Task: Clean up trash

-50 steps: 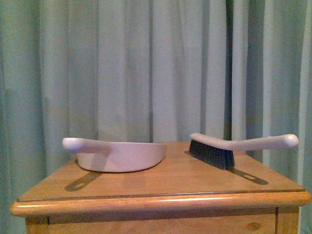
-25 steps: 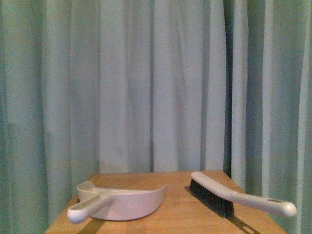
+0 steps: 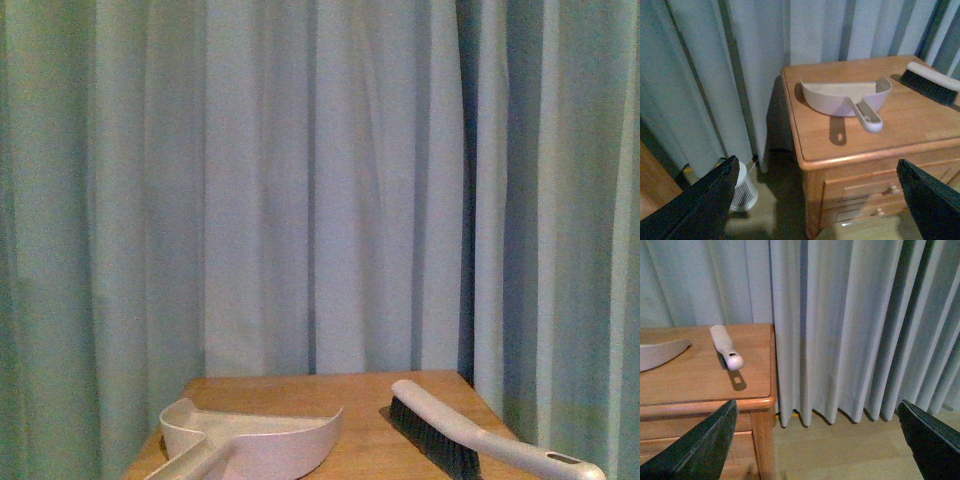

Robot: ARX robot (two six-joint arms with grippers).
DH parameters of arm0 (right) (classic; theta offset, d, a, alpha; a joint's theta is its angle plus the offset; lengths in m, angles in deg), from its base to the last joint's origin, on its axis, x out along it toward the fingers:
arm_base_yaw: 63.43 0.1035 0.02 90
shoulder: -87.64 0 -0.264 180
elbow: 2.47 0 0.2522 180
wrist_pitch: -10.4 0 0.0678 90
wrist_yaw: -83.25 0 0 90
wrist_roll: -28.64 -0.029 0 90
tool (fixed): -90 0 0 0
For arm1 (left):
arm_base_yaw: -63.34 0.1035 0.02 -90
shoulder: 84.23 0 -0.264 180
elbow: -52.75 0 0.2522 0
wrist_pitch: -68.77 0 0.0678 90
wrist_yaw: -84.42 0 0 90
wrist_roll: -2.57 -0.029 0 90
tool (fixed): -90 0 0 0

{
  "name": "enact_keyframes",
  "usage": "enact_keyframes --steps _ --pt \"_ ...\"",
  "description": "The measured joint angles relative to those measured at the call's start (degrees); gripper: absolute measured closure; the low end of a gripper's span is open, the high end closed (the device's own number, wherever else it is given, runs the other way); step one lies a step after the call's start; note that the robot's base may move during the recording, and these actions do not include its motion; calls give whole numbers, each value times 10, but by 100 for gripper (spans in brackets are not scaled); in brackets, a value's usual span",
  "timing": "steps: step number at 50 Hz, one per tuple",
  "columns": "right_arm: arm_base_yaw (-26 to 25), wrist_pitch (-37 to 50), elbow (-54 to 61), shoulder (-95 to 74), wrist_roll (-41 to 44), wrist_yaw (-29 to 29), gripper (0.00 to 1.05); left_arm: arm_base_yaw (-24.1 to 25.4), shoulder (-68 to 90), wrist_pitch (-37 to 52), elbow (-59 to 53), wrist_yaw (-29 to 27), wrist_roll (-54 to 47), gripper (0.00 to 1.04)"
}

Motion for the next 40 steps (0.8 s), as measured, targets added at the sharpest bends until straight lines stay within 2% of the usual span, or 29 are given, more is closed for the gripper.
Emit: enact_keyframes --steps 4,8,13,17,28,40 --pt "0 0 0 0 0 0 8 -45 134 -60 136 -1 -11 8" --pt "0 0 0 0 0 0 8 -81 220 -104 222 -13 -14 8" --pt "0 0 0 0 0 0 8 -133 337 -147 342 -49 -18 8" --pt "0 0 0 0 0 0 8 -167 422 -159 425 -99 -22 8" --pt "0 0 0 0 0 0 8 -231 558 -234 524 -211 -38 8" --pt "0 0 0 0 0 0 8 -318 643 -260 584 -280 -39 8"
